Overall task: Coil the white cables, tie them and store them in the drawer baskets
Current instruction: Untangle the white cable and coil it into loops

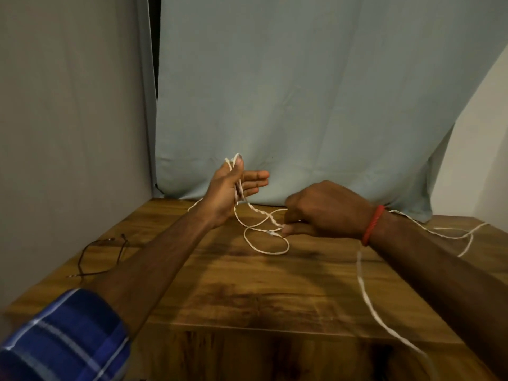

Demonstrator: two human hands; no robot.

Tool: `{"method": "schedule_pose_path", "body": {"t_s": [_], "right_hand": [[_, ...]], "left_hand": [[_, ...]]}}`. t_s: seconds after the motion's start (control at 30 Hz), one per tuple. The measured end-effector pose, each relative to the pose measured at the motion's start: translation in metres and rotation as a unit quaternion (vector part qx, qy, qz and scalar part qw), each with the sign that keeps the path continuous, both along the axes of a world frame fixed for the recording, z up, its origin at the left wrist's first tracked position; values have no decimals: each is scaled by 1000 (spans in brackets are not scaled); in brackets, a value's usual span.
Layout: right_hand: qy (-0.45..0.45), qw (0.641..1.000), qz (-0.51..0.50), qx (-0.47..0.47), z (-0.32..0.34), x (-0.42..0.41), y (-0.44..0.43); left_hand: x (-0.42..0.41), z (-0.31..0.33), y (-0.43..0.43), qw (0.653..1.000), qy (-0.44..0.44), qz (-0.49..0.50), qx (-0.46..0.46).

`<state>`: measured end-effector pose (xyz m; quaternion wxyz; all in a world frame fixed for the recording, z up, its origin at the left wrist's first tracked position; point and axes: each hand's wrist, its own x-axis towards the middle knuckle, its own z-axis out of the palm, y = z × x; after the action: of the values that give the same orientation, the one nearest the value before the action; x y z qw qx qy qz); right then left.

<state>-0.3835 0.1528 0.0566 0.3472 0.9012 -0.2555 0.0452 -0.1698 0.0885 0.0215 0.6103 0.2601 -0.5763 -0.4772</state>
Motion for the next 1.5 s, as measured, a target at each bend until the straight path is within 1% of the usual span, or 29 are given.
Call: {"method": "schedule_pose_path", "body": {"t_s": [0.07, 0.17, 0.27, 0.37, 0.47, 0.53, 0.6, 0.7, 0.77, 0.87, 0.9, 1.0, 1.07, 1.1, 1.13, 1.17, 1.2, 1.27, 1.3, 1.33, 1.37, 1.4, 1.43, 1.5], "right_hand": [[-42, 998, 51, 4, 6, 12, 4], [-132, 982, 129, -38, 19, 23, 2], [-207, 969, 120, -62, 35, 21, -7], [-271, 956, 74, -84, 46, 13, -15], [-313, 943, 34, -104, 49, 2, -26], [-354, 931, 27, -88, 46, -7, -34], [-405, 913, 25, -48, 38, -13, -44], [-488, 873, 11, 10, 21, -22, -59], [-547, 833, -6, 80, 11, -28, -67], [-604, 762, -19, 233, -5, -37, -73], [-607, 745, -21, 276, -11, -39, -75], [-571, 730, -25, 374, -30, -43, -74], [-562, 714, -29, 417, -42, -47, -71], [-561, 711, -36, 422, -46, -51, -70], [-557, 720, -48, 411, -49, -55, -71], [-546, 744, -65, 379, -53, -61, -72], [-519, 785, -86, 327, -55, -66, -75], [-412, 886, -130, 171, -59, -77, -79], [-347, 924, -140, 78, -60, -79, -79], [-294, 947, -133, -4, -61, -81, -76], [-251, 959, -113, -63, -62, -82, -74], [-221, 966, -95, -98, -63, -81, -69], [-199, 970, -73, -118, -63, -79, -65], [-150, 981, -25, -124, -64, -71, -60]], "left_hand": [[-3, -1, 3, 999, -48, 3, -18], [-8, -5, 6, 997, -67, -10, -25], [-17, -8, 12, 991, -114, -19, -61], [-21, -8, 14, 993, -79, -57, -65], [-17, -6, 10, 987, -7, -157, -16], [-14, -3, 9, 973, 46, -227, 17], [-12, 0, 9, 957, 78, -277, 35], [-10, 3, 7, 950, 88, -296, 56], [-8, 4, 7, 952, 91, -282, 71], [-1, 3, 3, 956, 121, -253, 91], [2, 2, 1, 956, 135, -243, 98], [10, 6, -2, 954, 184, -206, 116], [17, 10, -3, 949, 226, -185, 120], [21, 11, -4, 947, 244, -174, 117], [24, 12, -5, 945, 257, -164, 116], [26, 12, -6, 945, 265, -150, 118], [27, 11, -6, 945, 273, -133, 122], [28, 9, -10, 943, 288, -93, 135], [30, 8, -11, 940, 298, -78, 145], [30, 8, -11, 935, 311, -69, 157], [31, 7, -12, 928, 327, -63, 168], [32, 7, -11, 921, 343, -60, 173], [31, 6, -10, 918, 352, -54, 172], [24, 6, -8, 926, 340, -34, 161]]}}
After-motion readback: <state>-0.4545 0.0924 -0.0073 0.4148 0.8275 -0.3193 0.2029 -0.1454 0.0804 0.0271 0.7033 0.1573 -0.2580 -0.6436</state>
